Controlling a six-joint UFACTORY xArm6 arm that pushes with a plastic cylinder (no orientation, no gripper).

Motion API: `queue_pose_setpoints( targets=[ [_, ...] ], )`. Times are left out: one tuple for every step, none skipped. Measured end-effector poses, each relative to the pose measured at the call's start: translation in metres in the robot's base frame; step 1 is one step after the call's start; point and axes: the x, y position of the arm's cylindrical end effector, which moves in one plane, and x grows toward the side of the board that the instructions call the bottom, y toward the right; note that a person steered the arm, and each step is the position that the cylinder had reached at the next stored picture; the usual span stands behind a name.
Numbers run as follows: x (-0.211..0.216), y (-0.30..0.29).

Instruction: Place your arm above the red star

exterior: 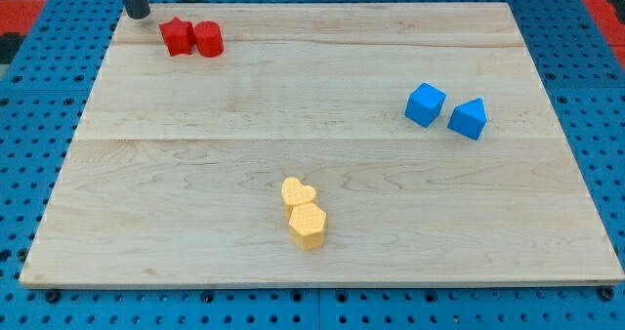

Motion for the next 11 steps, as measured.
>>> queue_pose_setpoints(
  targets=[
    [-0.004,0.000],
    [-0.007,0.000],
    [-0.010,0.000],
    [-0.011,0.000],
    [-0.014,0.000],
    [-0.016,0.000],
    [-0.016,0.000],
    [-0.016,0.012],
    [-0.016,0.022],
    [-0.017,0.039],
    [-0.017,0.052]
  ],
)
